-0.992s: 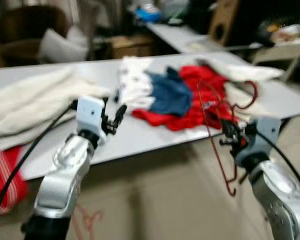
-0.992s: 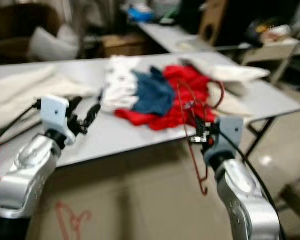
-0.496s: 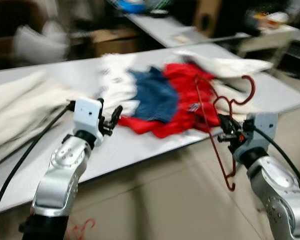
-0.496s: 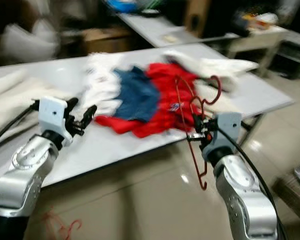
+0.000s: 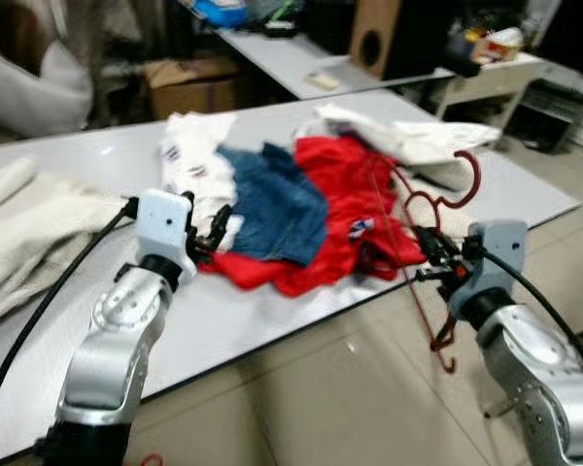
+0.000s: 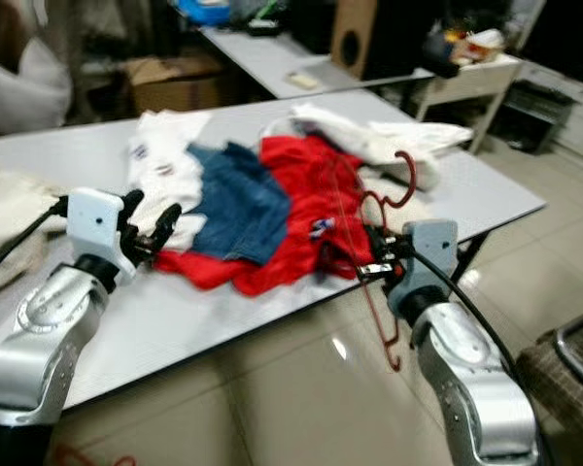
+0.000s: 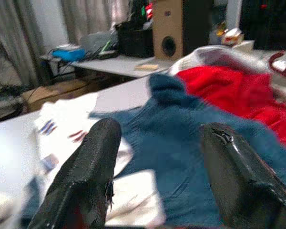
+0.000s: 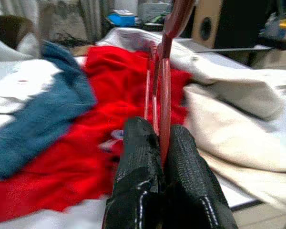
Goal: Hang hanger
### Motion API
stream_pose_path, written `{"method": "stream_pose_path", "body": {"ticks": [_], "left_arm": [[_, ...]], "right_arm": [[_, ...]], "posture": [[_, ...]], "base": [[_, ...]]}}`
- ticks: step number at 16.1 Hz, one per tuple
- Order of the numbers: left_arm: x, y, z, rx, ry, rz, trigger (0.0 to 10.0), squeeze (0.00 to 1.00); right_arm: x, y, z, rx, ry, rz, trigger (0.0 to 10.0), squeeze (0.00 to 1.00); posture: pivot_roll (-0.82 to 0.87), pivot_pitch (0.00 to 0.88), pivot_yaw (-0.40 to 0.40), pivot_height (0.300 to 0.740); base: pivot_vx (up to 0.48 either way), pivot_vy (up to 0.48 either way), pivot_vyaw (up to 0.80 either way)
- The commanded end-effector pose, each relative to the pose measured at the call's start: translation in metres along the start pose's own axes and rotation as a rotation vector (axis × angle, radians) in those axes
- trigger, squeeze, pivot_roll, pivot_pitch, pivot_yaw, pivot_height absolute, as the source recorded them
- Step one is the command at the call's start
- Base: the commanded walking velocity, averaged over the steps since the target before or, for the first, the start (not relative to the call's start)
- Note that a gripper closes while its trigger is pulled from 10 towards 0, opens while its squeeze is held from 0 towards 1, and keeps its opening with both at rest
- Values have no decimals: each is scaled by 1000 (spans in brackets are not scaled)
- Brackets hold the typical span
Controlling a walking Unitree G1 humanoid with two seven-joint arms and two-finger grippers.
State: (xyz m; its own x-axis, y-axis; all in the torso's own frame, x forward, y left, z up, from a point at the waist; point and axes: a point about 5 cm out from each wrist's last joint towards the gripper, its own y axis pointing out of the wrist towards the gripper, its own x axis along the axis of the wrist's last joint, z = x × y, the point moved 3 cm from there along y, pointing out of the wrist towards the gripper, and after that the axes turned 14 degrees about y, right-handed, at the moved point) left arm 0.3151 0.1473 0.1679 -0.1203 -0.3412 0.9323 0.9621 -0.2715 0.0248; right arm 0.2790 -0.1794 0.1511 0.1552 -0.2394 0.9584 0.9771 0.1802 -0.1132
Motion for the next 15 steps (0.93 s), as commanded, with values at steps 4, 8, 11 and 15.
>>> {"method": "stream_pose_path", "body": {"ticks": [4,8,11,15], "left_arm": [[0,2,0,-16,13,2,10000,0],[-9,2,-6,-97,16,33,10000,0],[-38,8,8,-157,142,162,10000,0],[-55,11,30,-249,257,232,10000,0]], "right_arm": [[5,-1,-2,-19,37,-33,10000,0],[6,-2,-1,-11,12,-43,10000,0],[8,0,-1,-8,4,-53,10000,0],[9,-1,-4,-21,2,-69,10000,0]], "posture": [[-114,0,-34,740],[-120,0,-18,740],[-123,0,-6,740],[-125,0,11,740]], "base": [[308,0,400],[77,0,0],[0,0,0],[0,0,0]]}}
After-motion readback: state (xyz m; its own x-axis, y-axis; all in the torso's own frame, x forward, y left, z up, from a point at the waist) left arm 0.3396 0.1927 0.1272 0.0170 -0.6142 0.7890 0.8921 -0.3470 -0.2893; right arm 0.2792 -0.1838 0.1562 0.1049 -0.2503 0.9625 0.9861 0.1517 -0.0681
